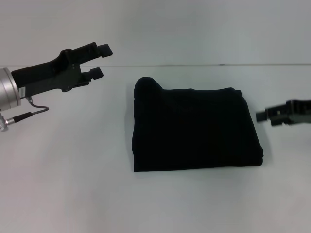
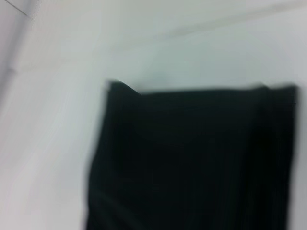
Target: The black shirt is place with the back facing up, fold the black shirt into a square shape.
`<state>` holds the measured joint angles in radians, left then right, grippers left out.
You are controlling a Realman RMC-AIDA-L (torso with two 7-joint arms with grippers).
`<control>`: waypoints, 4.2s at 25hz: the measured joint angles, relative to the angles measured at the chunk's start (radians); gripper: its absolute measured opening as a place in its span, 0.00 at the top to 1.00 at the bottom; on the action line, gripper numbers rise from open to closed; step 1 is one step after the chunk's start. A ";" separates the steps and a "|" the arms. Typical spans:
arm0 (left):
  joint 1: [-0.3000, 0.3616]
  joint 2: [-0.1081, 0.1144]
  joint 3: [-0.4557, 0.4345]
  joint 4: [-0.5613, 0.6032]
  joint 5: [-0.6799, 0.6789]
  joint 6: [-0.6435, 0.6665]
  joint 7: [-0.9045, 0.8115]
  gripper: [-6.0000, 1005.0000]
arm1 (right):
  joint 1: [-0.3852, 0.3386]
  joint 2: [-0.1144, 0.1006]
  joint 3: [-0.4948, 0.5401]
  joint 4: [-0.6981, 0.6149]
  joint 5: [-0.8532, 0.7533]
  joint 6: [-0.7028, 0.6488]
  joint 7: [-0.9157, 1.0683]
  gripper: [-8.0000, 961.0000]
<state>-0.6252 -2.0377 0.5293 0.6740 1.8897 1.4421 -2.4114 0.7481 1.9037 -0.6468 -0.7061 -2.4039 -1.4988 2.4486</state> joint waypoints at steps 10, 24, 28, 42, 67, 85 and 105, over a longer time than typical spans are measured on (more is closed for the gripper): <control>0.000 0.004 -0.005 -0.002 -0.012 -0.010 -0.001 0.13 | 0.050 0.027 -0.037 0.150 0.109 0.048 -0.035 0.32; -0.003 0.009 -0.017 -0.002 -0.012 -0.024 0.002 0.13 | 0.042 0.001 -0.085 0.087 -0.010 0.153 0.032 0.32; 0.003 0.011 -0.019 -0.002 -0.012 -0.021 0.002 0.13 | 0.033 0.004 -0.015 -0.041 0.054 0.057 0.030 0.32; -0.038 0.061 -0.024 0.000 0.202 0.149 -0.070 0.13 | -0.099 0.040 0.175 -0.100 0.554 0.067 -0.481 0.31; -0.341 -0.126 0.104 -0.320 0.149 -0.645 -0.117 0.13 | -0.322 0.100 0.283 0.116 0.810 0.049 -0.824 0.32; -0.342 -0.138 0.232 -0.328 0.074 -0.801 -0.078 0.13 | -0.340 0.090 0.283 0.138 0.810 0.043 -0.821 0.31; -0.405 -0.131 0.233 -0.486 -0.004 -1.038 0.147 0.13 | -0.327 0.094 0.276 0.151 0.810 0.052 -0.819 0.32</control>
<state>-1.0304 -2.1691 0.7625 0.1882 1.8858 0.4039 -2.2643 0.4208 1.9979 -0.3713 -0.5550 -1.5937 -1.4468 1.6293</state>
